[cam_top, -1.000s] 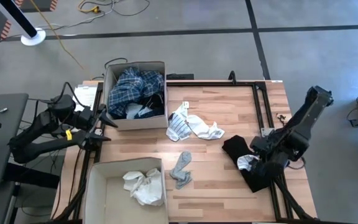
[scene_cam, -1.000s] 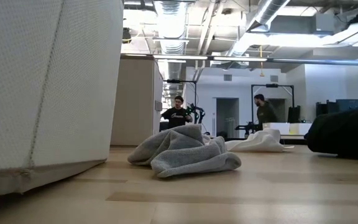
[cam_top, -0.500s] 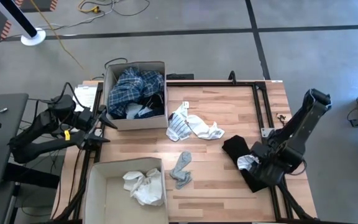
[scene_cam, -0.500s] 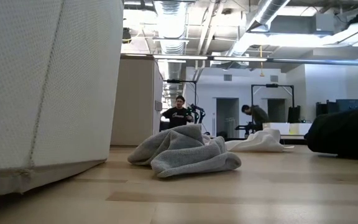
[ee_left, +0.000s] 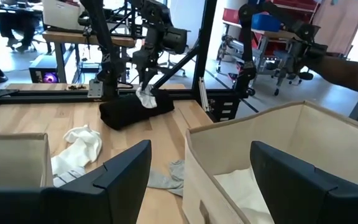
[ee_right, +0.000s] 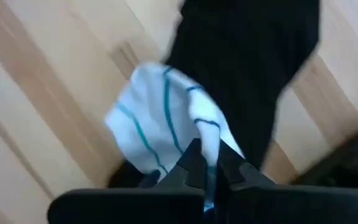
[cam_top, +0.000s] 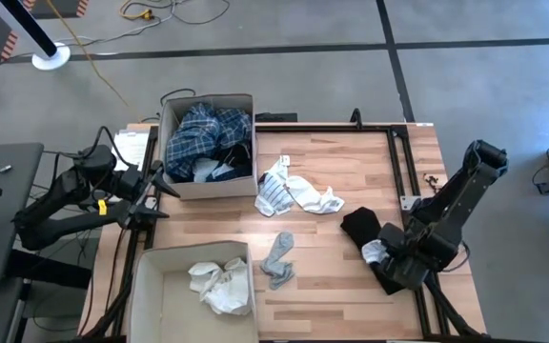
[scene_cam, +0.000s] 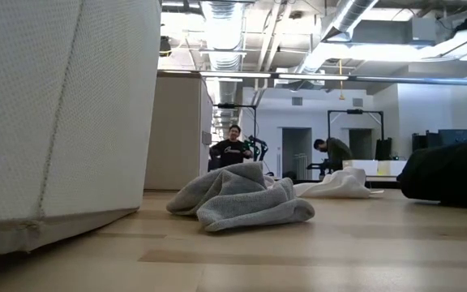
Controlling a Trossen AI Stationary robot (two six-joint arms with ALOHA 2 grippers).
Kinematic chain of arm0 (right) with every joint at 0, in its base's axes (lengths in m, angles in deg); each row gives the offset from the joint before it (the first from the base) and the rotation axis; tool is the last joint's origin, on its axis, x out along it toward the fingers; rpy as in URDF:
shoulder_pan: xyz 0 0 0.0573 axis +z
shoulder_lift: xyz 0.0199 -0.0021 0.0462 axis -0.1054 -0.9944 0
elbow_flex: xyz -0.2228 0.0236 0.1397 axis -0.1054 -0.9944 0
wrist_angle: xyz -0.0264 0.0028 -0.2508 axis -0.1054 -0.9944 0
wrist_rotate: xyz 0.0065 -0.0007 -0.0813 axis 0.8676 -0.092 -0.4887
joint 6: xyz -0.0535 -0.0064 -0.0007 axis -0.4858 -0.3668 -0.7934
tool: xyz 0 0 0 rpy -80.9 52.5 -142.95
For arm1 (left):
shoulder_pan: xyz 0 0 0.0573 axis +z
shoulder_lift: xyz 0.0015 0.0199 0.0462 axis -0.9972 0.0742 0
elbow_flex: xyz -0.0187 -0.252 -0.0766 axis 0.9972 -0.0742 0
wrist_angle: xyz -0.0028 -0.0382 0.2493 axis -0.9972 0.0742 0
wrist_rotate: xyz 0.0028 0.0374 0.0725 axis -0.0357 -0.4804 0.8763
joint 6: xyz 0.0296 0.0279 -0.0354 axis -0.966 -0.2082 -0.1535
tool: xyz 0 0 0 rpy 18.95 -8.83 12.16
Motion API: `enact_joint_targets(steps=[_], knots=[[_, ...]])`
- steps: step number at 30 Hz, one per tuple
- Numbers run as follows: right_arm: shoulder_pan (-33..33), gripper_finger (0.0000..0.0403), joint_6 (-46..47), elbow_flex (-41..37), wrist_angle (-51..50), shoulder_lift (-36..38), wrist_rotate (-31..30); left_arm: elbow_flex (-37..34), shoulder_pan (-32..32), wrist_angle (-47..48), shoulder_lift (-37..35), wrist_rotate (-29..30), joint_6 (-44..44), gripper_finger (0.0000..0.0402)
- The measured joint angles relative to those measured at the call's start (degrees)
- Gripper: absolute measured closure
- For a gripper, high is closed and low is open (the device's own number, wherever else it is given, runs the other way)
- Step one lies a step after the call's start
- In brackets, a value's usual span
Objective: Sort clothes
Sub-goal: Put the right white striped sock into the bottom light brown laundry organizer
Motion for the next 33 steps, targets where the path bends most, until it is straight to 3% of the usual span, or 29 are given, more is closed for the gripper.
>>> enact_joint_targets(steps=[7,12,16,24,33], knots=[[-3.09,0.0399,-9.8,3.83,6.69,0.39,-12.23,0.0,0.0,0.0,0.0,0.07,-0.22,0.0135],[-6.84,0.0401,-25.91,9.36,14.43,0.41,-21.14,0.0,0.0,0.0,0.0,0.07,-0.22,0.0135],[-10.58,0.0402,-41.9,11.64,24.95,0.42,-22.85,0.0,0.0,-0.05,0.0,0.09,-0.17,0.0135],[-18.53,0.0402,-72.03,12.31,49.02,0.2,-21.92,0.0,0.0,-6.1,0.0,-1.08,1.75,0.0135],[-27.17,0.0403,-96.52,12.98,76.7,-2.83,-8.11,0.0,-0.85,-21.43,0.52,-5.55,6.91,0.0135]])
